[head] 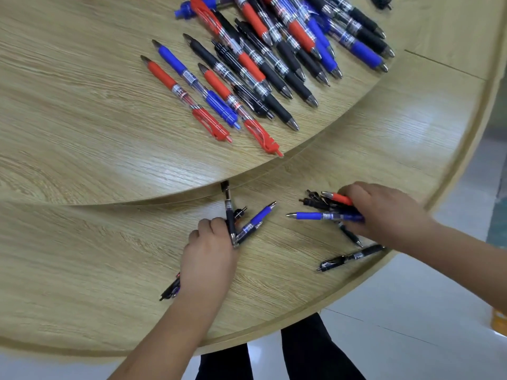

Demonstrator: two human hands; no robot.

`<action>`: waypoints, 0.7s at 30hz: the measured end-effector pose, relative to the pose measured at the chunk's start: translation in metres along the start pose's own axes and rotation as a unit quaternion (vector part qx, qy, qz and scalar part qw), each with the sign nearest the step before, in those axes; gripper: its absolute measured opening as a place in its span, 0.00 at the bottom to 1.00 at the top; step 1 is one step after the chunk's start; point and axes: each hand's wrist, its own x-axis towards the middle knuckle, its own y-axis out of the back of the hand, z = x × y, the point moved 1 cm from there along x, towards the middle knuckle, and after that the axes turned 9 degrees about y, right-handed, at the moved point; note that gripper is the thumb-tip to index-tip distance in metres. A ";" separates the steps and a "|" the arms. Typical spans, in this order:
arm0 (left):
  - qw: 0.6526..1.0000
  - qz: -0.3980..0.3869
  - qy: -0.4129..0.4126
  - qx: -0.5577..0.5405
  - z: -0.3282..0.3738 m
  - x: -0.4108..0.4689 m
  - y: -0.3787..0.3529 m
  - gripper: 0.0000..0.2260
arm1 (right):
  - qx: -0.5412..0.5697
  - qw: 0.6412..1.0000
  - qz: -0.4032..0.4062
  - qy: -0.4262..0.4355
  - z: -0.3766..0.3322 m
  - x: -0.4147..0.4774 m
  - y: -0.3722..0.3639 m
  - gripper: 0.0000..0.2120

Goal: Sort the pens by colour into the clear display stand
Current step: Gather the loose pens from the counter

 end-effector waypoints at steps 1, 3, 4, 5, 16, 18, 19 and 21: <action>1.000 -0.001 -0.002 -0.009 0.000 -0.004 0.002 0.27 | 0.003 0.999 -0.034 -0.019 -0.003 -0.007 -0.008 0.20; 0.999 -0.024 -0.002 -0.028 -0.003 -0.014 0.002 0.26 | 0.028 0.995 -0.077 -0.050 -0.009 -0.014 -0.020 0.20; 0.999 -0.040 0.001 -0.036 -0.005 -0.020 0.001 0.25 | 0.044 0.994 -0.077 -0.061 -0.011 -0.015 -0.023 0.20; 0.998 -0.056 0.004 -0.042 -0.007 -0.025 0.001 0.23 | 0.051 0.993 -0.079 -0.066 -0.013 -0.015 -0.025 0.21; 0.944 -0.212 0.104 -0.230 -0.039 -0.046 0.018 0.09 | 0.003 0.986 -0.059 0.158 -0.012 -0.040 -0.010 0.24; 0.933 -0.223 0.114 -0.259 -0.042 -0.046 0.019 0.08 | -0.004 0.973 -0.094 0.211 -0.010 -0.051 -0.022 0.27; 0.930 -0.222 0.118 -0.269 -0.043 -0.046 0.019 0.09 | -0.012 0.967 -0.104 0.231 -0.010 -0.054 -0.028 0.28; 0.928 -0.217 0.121 -0.279 -0.042 -0.045 0.019 0.10 | -0.024 0.964 -0.103 0.244 -0.009 -0.055 -0.036 0.29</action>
